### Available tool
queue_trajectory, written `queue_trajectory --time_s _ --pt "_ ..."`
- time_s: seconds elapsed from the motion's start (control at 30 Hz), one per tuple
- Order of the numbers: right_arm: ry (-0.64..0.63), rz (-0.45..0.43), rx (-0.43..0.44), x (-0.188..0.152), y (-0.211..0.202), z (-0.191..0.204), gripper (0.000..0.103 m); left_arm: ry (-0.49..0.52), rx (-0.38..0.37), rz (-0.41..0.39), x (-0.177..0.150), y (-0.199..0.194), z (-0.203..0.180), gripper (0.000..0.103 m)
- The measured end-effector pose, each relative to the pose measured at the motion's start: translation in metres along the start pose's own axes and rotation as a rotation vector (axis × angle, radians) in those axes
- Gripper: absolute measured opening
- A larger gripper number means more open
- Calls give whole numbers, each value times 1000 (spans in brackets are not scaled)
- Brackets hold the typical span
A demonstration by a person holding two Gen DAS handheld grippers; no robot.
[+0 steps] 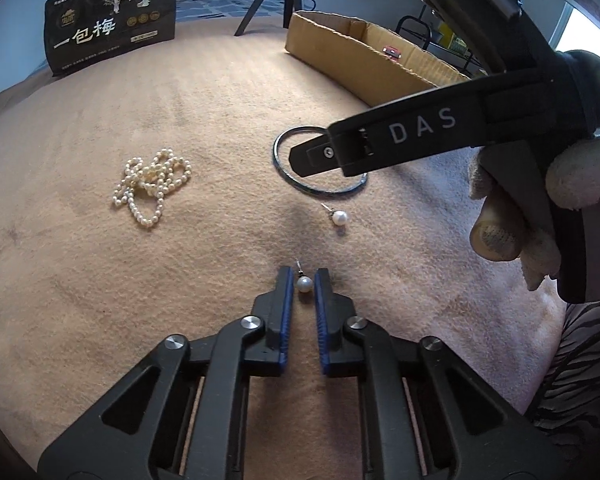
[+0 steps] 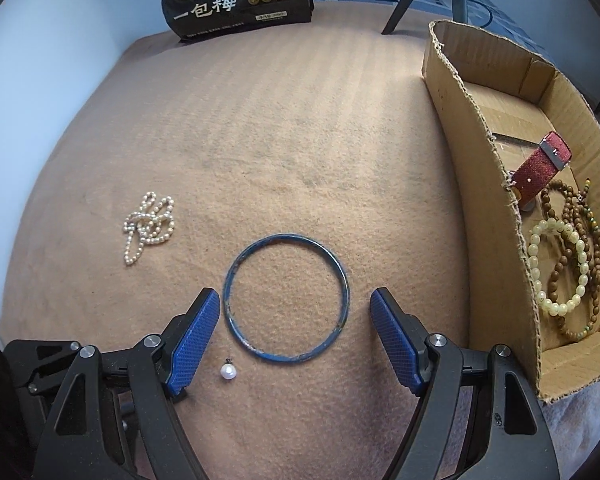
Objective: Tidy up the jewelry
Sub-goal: 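Grasp a small pearl earring with the left tool while the right tool grasps the dark blue bangle, then carry the pearl earring and bangle over the cardboard box with both tools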
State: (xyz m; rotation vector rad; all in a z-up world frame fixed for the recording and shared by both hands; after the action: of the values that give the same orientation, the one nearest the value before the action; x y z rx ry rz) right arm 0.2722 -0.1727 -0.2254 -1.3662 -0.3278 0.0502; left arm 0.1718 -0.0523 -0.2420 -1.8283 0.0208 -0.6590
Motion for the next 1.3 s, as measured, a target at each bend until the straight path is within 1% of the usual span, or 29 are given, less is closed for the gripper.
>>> queue_trajectory --time_s 0.1,0.5,0.57,0.7,0.8,0.87,1.03,1.3 --pt "-6 -1 -5 1 1 3 78 -4 -2 -2 0 0 2 7" --pt "-88 28 -74 3 12 16 80 0 0 -5 -3 -1 2 7" --pt "-112 35 -95 3 13 20 80 1 1 -6 -4 -1 3 7" --pt "-127 44 -111 3 14 22 80 -2 1 -7 -5 -2 4 7" --pt "-137 47 -126 2 13 24 78 -3 1 -8 -5 -3 4 7" --pt "-144 43 -129 3 13 24 71 -3 1 -8 -5 -3 4 7" --pt "-145 35 -124 1 9 25 71 -5 3 -10 -5 -5 4 7" --pt "-134 -20 -81 -4 -15 20 71 -22 8 -21 -6 -10 6 7"
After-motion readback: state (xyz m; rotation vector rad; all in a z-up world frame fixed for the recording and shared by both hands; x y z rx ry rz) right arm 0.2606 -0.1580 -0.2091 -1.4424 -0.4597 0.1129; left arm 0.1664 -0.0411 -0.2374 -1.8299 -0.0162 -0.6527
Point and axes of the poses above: each gripper's, at about its wrist camera, not at the fingertips, and y roughly the way its jaws point, z to its left, x to its top, the point moved 1 cm from there along y, roughly the way its jaws point, and after that the axes turned 8 degrees about z, right-handed, at the moved point
